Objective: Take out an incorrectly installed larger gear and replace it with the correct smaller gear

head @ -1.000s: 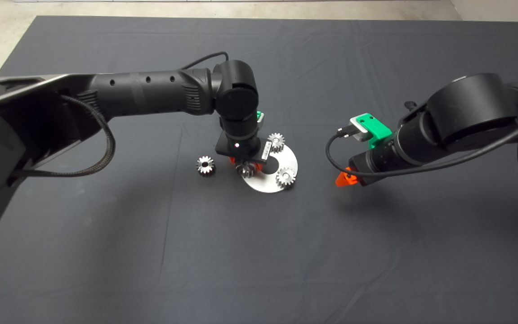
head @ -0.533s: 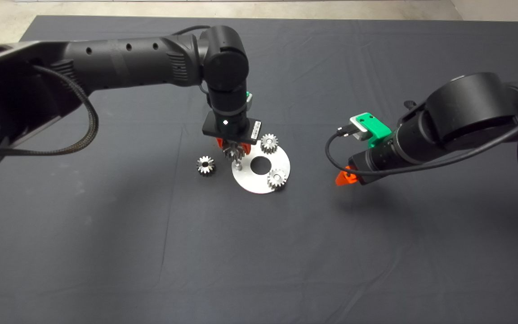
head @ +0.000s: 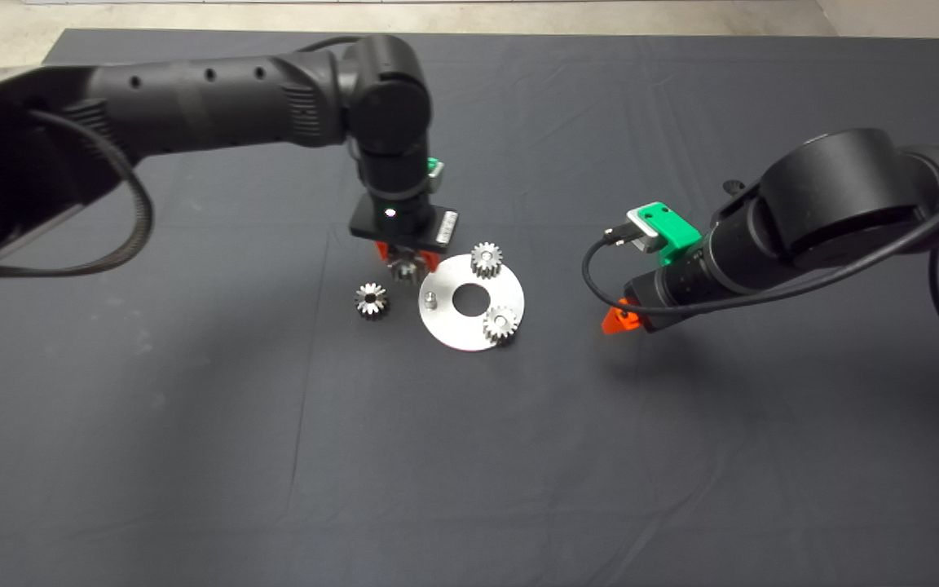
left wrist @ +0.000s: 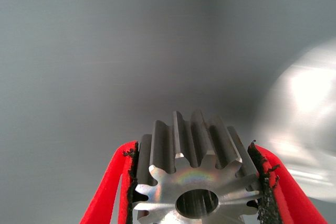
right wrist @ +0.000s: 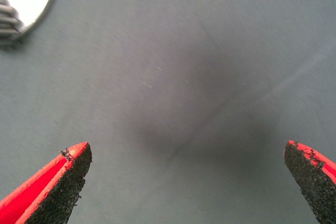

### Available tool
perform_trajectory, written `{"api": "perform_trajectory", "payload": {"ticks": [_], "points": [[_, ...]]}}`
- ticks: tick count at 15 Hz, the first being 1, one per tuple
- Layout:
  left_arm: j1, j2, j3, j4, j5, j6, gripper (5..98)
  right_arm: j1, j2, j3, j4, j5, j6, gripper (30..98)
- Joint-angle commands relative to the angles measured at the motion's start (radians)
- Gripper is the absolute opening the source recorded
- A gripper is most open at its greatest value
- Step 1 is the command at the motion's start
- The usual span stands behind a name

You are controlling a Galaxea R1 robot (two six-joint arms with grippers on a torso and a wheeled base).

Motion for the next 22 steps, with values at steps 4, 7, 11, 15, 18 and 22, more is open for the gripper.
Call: {"api": "perform_trajectory", "payload": {"ticks": [4,7,11,15,18,22], "points": [[-0.027,-0.081,0.021,-0.002,0.022,0.037,39.4,0.015,0.025,-0.002,0.01,-0.114,0.006,97.0],[-0.024,-0.08,0.023,-0.002,0.019,0.036,39.4,0.017,0.023,0.002,0.01,-0.114,0.006,97.0],[-0.021,-0.11,0.018,0.02,0.022,0.038,39.4,0.018,0.02,0.016,0.01,-0.114,0.006,96.9],[-0.02,-0.198,0.017,0.05,0.024,0.087,39.4,0.018,0.023,0.011,0.01,-0.114,0.006,96.9],[-0.019,-0.228,0.012,0.05,0.022,0.102,39.8,0.017,0.026,0.007,0.01,-0.113,0.006,96.9],[-0.018,-0.225,0.013,0.047,0.021,0.105,42.6,0.02,0.02,0.009,0.011,-0.114,0.006,97.0]]}}
